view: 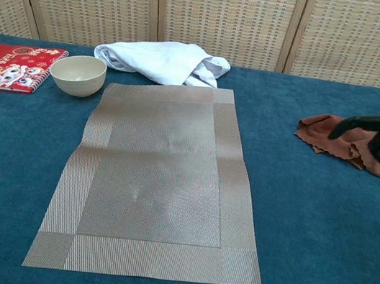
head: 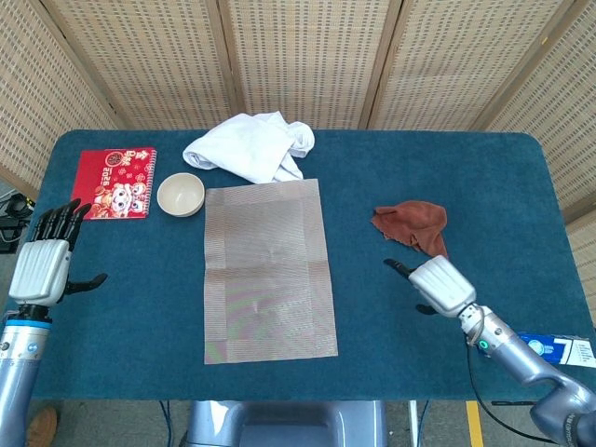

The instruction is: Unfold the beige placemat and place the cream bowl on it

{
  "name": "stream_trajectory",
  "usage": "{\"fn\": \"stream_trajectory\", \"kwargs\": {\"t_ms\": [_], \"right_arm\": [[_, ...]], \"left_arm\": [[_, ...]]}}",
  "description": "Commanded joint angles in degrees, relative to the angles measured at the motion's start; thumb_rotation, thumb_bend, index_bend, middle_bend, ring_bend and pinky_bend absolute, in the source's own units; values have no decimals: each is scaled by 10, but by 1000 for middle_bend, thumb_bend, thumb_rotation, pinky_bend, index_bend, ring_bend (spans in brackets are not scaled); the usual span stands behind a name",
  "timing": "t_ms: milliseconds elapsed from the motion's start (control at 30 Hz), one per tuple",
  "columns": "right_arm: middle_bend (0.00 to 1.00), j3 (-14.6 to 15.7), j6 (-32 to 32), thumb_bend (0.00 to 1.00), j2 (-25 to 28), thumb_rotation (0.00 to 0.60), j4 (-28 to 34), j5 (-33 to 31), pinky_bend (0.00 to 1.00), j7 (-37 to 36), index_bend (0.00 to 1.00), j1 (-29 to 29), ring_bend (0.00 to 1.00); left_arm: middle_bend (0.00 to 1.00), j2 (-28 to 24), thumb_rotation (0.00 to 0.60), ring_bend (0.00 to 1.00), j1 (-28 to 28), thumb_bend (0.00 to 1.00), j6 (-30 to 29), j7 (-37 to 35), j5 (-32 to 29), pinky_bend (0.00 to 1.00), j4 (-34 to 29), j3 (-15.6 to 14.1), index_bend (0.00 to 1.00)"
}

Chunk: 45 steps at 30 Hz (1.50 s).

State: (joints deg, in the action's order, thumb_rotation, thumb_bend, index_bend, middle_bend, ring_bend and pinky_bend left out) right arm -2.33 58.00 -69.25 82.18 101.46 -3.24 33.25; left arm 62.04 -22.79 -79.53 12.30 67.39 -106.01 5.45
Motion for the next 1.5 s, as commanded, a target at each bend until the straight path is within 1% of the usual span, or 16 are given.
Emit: {"fn": "stream_trajectory", "kwargs": {"t_ms": [33,100,167,233,333,433,567,600,633,767,967,1267,1500], "right_arm": [[825,19,-13,0,-29,600,-16,36,1000,-27,313,30,821],[827,29,-20,1,-42,600,-12,49,1000,-38,327,44,823],[827,38,-29,32,-52,600,-3,58,1000,-41,336,54,823],[827,44,-39,115,-63,600,9,59,1000,-41,339,63,823],[830,48,-56,209,-79,600,21,54,1000,-30,339,74,824],[837,47,-69,246,-93,600,31,42,1000,-16,348,80,831],[841,48,-78,251,-107,600,40,26,1000,9,362,81,835],[841,50,-78,251,-110,600,41,23,1000,15,363,80,836],[842,59,-74,251,-115,600,41,25,1000,22,365,74,836],[843,70,-63,251,-129,600,32,27,1000,39,373,65,836],[844,79,-59,252,-149,600,20,28,1000,50,377,64,836],[845,75,-51,252,-175,600,-7,26,1000,68,381,69,836],[845,68,-62,253,-198,600,-27,13,1000,84,381,78,836]], "left_arm": [[0,0,600,0,1,0,5,-1,0,0,0,2,0],[0,-1,600,0,1,0,11,-1,-2,0,1,4,0],[0,-1,600,0,1,0,17,-2,-4,0,2,6,0],[0,-1,600,0,1,0,20,-1,-5,0,3,9,0],[0,-1,600,0,2,0,24,-1,-4,0,4,12,0],[0,0,600,0,3,0,29,-1,-4,0,4,13,0],[0,-1,600,0,4,0,35,0,-3,0,3,15,0],[0,-1,600,0,4,0,36,0,-3,0,3,16,0],[0,-1,600,0,4,0,40,1,-2,0,2,15,0],[0,-1,600,0,4,0,42,2,2,0,1,16,0],[0,-1,600,0,6,0,44,4,4,0,0,18,0],[0,0,600,0,8,0,48,4,5,0,0,21,0],[0,0,600,0,9,0,52,4,6,0,0,23,0]]}}
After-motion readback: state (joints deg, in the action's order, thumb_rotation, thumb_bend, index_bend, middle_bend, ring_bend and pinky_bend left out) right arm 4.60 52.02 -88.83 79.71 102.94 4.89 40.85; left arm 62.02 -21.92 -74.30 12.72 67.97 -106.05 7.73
